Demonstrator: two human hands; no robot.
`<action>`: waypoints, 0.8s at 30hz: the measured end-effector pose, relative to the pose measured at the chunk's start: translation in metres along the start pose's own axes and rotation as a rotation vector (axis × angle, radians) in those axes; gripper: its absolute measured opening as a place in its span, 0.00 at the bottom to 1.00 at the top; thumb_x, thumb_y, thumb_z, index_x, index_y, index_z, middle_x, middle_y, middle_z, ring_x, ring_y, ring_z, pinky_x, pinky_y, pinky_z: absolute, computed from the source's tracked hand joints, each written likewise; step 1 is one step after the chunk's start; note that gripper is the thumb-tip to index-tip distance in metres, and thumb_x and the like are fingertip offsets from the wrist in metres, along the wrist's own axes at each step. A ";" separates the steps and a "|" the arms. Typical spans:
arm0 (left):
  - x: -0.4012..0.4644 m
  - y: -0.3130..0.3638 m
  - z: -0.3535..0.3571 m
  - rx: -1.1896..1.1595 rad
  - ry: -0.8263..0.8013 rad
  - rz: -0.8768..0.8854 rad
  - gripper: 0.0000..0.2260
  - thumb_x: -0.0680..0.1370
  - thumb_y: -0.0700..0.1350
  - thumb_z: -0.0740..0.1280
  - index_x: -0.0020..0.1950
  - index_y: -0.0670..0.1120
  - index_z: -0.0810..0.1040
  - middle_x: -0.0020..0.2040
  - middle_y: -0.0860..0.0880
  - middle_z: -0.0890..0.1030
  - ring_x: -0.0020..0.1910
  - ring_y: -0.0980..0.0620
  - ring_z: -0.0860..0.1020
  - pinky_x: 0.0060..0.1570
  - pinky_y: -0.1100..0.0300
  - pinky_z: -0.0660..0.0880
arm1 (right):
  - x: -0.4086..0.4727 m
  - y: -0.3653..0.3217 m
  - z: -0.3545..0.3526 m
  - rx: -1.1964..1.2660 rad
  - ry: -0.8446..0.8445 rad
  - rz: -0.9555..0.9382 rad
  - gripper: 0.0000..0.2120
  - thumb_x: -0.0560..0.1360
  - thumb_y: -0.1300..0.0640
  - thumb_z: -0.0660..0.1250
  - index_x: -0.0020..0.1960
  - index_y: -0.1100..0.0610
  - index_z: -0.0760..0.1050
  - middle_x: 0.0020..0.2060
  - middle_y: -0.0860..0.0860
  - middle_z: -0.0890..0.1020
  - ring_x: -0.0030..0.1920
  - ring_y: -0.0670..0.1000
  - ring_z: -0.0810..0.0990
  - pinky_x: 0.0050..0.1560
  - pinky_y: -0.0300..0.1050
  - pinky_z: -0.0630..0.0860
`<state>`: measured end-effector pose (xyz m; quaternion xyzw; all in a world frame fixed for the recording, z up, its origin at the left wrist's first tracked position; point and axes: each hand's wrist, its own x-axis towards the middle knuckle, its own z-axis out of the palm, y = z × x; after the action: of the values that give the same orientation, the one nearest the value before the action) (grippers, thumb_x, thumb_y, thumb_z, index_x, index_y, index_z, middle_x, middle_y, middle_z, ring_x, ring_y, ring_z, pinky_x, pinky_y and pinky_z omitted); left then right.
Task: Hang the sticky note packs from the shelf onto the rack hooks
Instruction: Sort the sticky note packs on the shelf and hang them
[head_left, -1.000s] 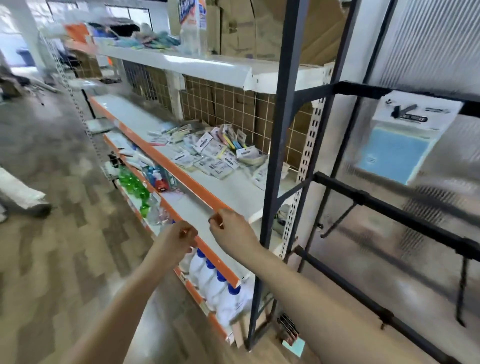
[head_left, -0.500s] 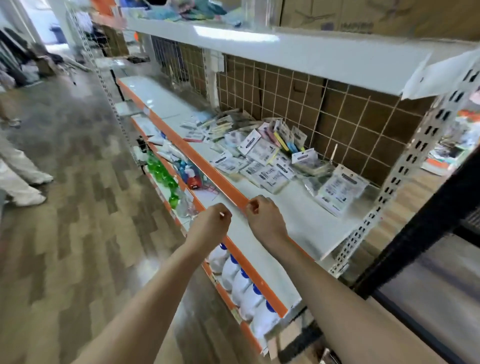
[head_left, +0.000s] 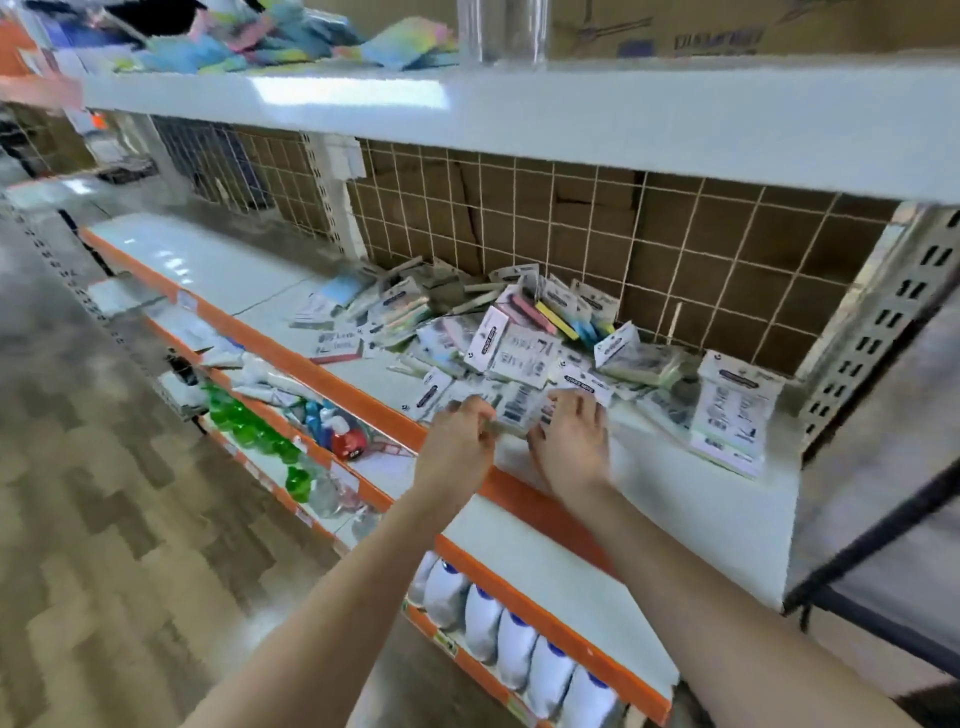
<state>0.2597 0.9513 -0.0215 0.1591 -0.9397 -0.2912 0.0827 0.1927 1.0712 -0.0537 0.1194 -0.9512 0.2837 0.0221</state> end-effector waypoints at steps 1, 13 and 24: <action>0.010 -0.005 0.000 0.020 -0.017 0.009 0.12 0.77 0.38 0.62 0.61 0.44 0.73 0.59 0.42 0.75 0.57 0.42 0.74 0.54 0.51 0.72 | 0.003 0.000 0.004 0.014 0.010 0.026 0.26 0.75 0.53 0.65 0.70 0.58 0.63 0.68 0.57 0.65 0.69 0.59 0.61 0.68 0.51 0.61; 0.075 -0.051 0.028 0.281 0.000 0.185 0.25 0.78 0.59 0.61 0.70 0.47 0.65 0.66 0.43 0.70 0.67 0.43 0.67 0.61 0.47 0.67 | 0.006 0.008 0.035 -0.211 0.105 0.080 0.36 0.74 0.41 0.64 0.76 0.56 0.57 0.73 0.52 0.63 0.74 0.54 0.58 0.73 0.47 0.58; 0.081 -0.063 0.024 0.084 -0.104 0.202 0.27 0.72 0.60 0.69 0.67 0.50 0.69 0.68 0.46 0.69 0.69 0.44 0.64 0.61 0.46 0.66 | -0.001 -0.002 0.025 -0.352 0.169 0.006 0.29 0.74 0.44 0.68 0.70 0.59 0.68 0.63 0.56 0.75 0.65 0.57 0.71 0.62 0.51 0.71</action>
<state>0.1936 0.8867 -0.0716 0.0516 -0.9653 -0.2498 0.0560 0.1947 1.0566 -0.0736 0.0866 -0.9812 0.1221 0.1215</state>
